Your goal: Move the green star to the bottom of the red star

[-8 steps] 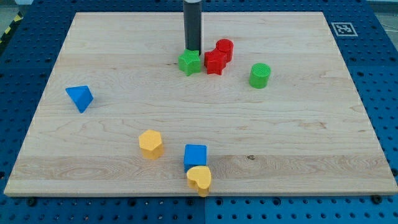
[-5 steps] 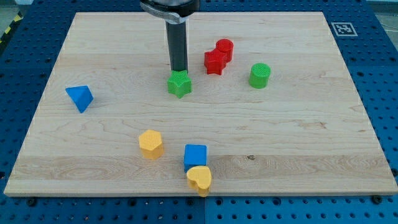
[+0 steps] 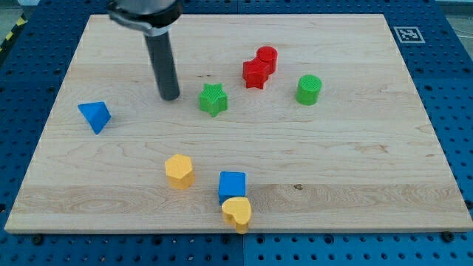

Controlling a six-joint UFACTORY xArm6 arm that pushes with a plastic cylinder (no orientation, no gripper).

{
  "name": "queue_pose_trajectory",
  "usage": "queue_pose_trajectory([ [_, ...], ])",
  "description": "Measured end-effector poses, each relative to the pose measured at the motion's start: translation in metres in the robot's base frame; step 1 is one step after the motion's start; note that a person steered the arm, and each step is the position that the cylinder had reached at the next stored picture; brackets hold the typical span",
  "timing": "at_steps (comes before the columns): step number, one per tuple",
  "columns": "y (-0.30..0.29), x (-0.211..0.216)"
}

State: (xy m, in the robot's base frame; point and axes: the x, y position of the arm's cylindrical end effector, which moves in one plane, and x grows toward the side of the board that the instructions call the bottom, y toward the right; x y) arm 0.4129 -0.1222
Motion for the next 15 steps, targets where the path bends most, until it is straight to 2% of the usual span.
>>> queue_pose_trajectory([
  [1,0.000,0.000],
  [2,0.014,0.019],
  [3,0.048,0.021],
  [4,0.095,0.045],
  [6,0.080,0.046],
  [7,0.049,0.046],
  [8,0.034,0.036],
  [10,0.040,-0.012],
  [11,0.041,-0.019],
  [12,0.033,0.006],
  [13,0.051,0.016],
  [15,0.127,0.047],
])
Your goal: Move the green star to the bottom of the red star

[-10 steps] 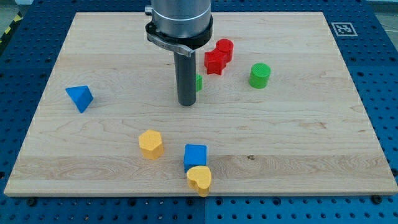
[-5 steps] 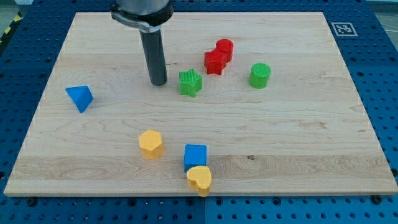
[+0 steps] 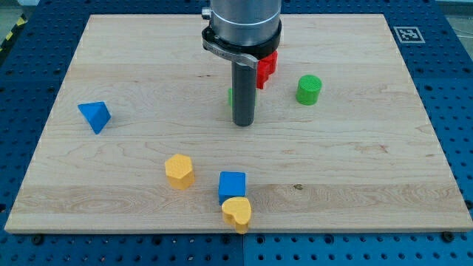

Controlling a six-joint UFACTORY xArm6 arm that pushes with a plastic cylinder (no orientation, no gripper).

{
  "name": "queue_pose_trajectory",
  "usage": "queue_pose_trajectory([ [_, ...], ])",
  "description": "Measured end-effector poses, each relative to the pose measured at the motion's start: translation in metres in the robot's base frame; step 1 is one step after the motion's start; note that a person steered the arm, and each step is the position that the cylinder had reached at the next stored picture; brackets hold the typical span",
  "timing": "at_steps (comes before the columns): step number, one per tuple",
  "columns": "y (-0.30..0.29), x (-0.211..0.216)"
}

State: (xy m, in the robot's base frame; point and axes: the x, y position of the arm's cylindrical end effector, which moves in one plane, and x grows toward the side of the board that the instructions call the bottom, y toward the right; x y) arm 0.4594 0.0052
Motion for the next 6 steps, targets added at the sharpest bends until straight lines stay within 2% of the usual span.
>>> queue_pose_trajectory([
  [2,-0.016,0.005],
  [4,-0.069,0.005],
  [6,-0.050,-0.041],
])
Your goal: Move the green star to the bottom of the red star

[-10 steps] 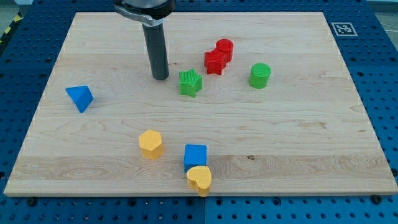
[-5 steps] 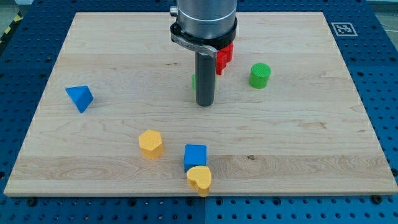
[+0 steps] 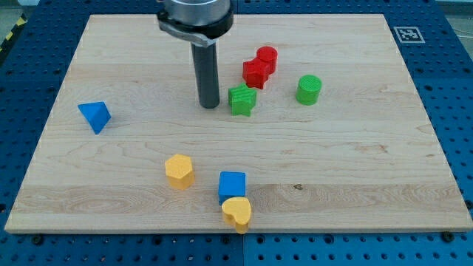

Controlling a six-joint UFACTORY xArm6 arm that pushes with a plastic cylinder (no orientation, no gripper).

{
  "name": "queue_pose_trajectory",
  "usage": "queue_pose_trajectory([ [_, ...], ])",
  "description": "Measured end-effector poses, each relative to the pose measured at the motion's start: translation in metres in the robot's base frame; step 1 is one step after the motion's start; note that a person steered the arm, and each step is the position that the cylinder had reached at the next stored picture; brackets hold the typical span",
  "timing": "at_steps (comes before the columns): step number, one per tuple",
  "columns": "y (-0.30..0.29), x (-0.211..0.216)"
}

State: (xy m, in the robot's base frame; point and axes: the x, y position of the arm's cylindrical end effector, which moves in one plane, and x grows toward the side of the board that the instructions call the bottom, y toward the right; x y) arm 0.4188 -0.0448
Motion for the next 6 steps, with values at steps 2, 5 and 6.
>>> queue_pose_trajectory([
  [2,0.005,0.022],
  [5,0.078,0.057],
  [6,0.033,0.062],
])
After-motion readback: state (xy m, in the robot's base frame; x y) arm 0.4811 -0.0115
